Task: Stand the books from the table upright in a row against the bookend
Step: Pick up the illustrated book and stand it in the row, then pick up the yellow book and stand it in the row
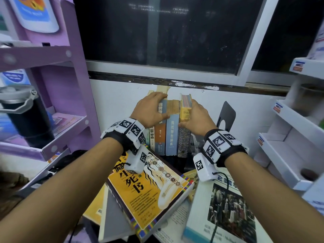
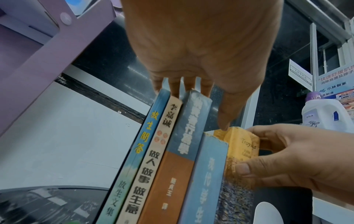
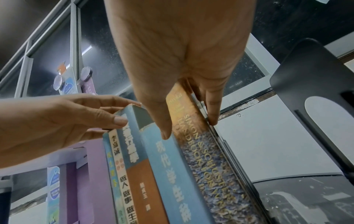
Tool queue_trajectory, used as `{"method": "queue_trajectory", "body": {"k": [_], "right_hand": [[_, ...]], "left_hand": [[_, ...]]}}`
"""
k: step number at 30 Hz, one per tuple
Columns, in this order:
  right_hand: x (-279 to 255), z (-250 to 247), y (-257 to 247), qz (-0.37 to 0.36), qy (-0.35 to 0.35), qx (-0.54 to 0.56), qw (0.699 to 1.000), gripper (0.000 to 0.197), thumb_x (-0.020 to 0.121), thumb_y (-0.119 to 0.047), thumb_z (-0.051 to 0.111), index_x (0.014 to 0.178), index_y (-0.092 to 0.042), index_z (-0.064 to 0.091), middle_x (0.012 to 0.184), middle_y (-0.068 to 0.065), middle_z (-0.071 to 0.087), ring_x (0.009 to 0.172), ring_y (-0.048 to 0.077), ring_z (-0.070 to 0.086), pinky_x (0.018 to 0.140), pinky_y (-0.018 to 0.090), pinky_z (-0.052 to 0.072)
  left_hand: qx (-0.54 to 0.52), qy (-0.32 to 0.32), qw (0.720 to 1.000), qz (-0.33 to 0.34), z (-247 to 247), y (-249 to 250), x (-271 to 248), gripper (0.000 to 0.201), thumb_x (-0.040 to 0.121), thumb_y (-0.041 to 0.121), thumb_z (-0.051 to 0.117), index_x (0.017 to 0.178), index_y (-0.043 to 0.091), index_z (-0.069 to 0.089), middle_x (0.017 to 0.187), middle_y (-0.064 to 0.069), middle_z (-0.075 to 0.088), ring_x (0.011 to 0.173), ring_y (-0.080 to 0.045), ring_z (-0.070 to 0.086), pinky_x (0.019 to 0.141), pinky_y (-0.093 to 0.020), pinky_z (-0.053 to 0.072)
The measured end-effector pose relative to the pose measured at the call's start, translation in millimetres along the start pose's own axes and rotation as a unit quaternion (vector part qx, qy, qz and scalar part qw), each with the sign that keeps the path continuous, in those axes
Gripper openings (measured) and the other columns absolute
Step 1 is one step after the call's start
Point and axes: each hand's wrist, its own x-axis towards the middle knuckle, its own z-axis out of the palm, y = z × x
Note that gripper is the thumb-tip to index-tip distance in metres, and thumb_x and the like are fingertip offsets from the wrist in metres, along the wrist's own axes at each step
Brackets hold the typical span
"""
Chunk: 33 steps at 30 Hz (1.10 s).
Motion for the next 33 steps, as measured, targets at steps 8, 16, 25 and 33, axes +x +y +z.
{"method": "queue_trajectory", "body": {"k": [8,16,25,33], "right_hand": [[-28,-12,-13,0.008,0.012,0.002,1.0,0.058,0.075,-0.03,0.08,0.119,-0.009,0.05,0.118,0.011,0.055,0.107,0.026,0.055,0.086,0.032,0.046],[-70,-6,-35,0.025,0.054,0.01,0.998,0.055,0.081,-0.034,0.073,0.125,-0.01,0.051,0.131,0.01,0.042,0.119,0.029,0.049,0.101,0.041,0.044],[-91,29,-58,0.007,-0.219,-0.053,0.974,0.078,0.079,-0.057,0.068,0.134,-0.005,0.049,0.137,0.012,0.054,0.121,0.029,0.053,0.099,0.038,0.045],[-84,65,-53,0.038,-0.339,-0.09,0.936,0.08,0.079,-0.065,0.063,0.129,-0.005,0.05,0.128,0.011,0.056,0.113,0.03,0.056,0.086,0.034,0.047]], "left_hand": [[-0.064,-0.017,0.998,-0.002,-24,4,-41,0.064,0.085,0.027,0.07,0.141,0.018,0.041,0.15,-0.002,0.036,0.137,-0.018,0.034,0.109,-0.026,0.024],[-0.078,-0.057,0.99,-0.102,-30,-13,-89,0.061,0.089,0.034,0.064,0.142,0.02,0.039,0.147,-0.004,0.04,0.133,-0.021,0.039,0.105,-0.033,0.033],[-0.043,-0.179,0.946,-0.268,-30,-50,-135,0.058,0.091,0.044,0.057,0.138,0.013,0.042,0.138,-0.01,0.05,0.121,-0.028,0.049,0.099,-0.036,0.041],[-0.076,-0.266,0.899,-0.34,-15,-79,-152,0.054,0.083,0.051,0.062,0.12,0.012,0.059,0.122,-0.007,0.063,0.108,-0.027,0.06,0.1,-0.038,0.044]]}}
